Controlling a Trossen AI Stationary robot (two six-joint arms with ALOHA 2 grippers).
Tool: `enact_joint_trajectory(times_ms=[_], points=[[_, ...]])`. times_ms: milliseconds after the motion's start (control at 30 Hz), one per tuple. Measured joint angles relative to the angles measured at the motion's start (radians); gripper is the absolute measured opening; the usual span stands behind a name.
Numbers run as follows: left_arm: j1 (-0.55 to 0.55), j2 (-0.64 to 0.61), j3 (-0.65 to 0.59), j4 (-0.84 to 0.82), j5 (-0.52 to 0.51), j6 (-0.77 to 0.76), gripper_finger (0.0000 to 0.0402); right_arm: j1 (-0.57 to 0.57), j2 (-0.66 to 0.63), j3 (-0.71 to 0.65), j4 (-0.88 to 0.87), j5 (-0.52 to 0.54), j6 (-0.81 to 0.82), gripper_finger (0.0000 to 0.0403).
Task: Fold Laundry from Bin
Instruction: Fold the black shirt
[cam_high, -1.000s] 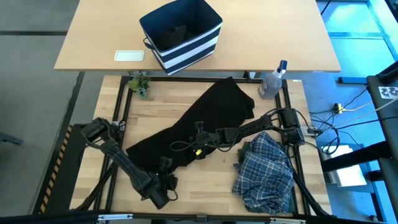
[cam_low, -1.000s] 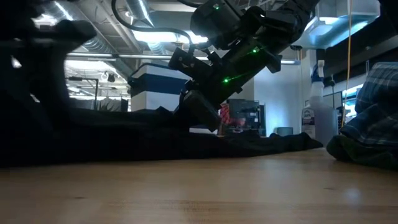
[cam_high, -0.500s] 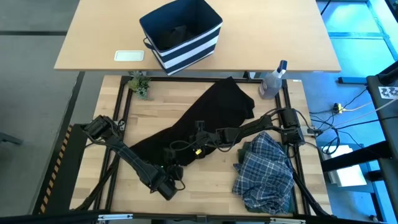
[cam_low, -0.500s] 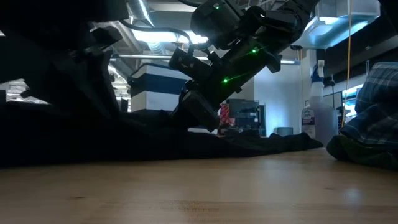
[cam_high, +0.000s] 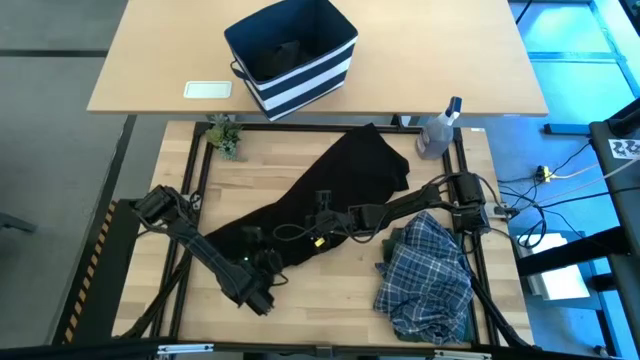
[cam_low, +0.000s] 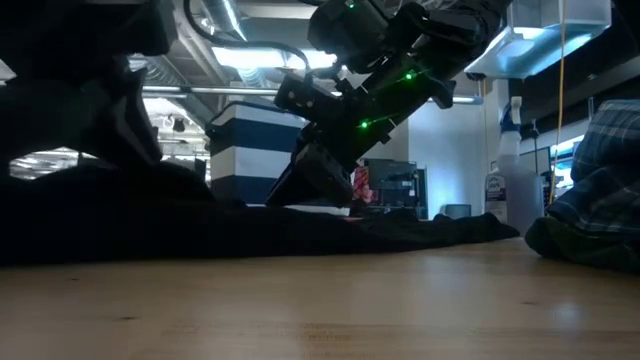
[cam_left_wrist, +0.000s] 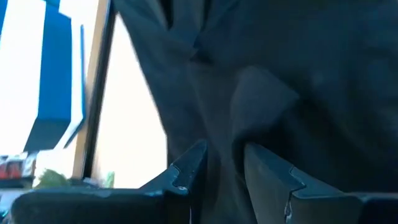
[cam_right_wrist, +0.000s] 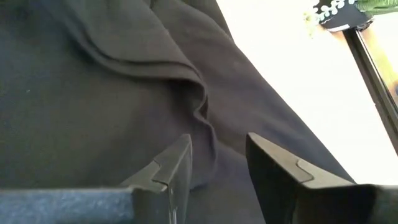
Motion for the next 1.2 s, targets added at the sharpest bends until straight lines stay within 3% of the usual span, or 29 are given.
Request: enact_joint_trajectory(times_ms=[233,533,800,1000,1133,1200], points=[[0.0,0.0,0.0,-0.172,0.015,-0.201,0.0098,0.0,0.0,0.0,-0.042,0.029,0.004,0.0152],[-0.013,0.0,-0.043,-0.357,0.144,-0.429,0.0098,0.009,-0.056,0.0,-0.139,0.062,0.034,0.0152],[-0.092,-0.065,-0.027,-0.419,0.015,-0.596,0.0098,0.048,-0.188,0.001,-0.298,0.214,0.034,0.0152],[-0.126,-0.079,-0.027,-0.371,-0.044,-0.6,0.0098,0.036,-0.29,0.001,-0.566,0.31,0.093,0.0152],[-0.136,-0.078,-0.035,-0.269,-0.051,-0.525,0.0098,0.029,-0.332,0.001,-0.726,0.31,0.218,0.0152],[-0.146,-0.078,-0.039,-0.214,-0.051,-0.473,0.0098,0.031,-0.337,0.0,-0.726,0.294,0.258,0.0152]])
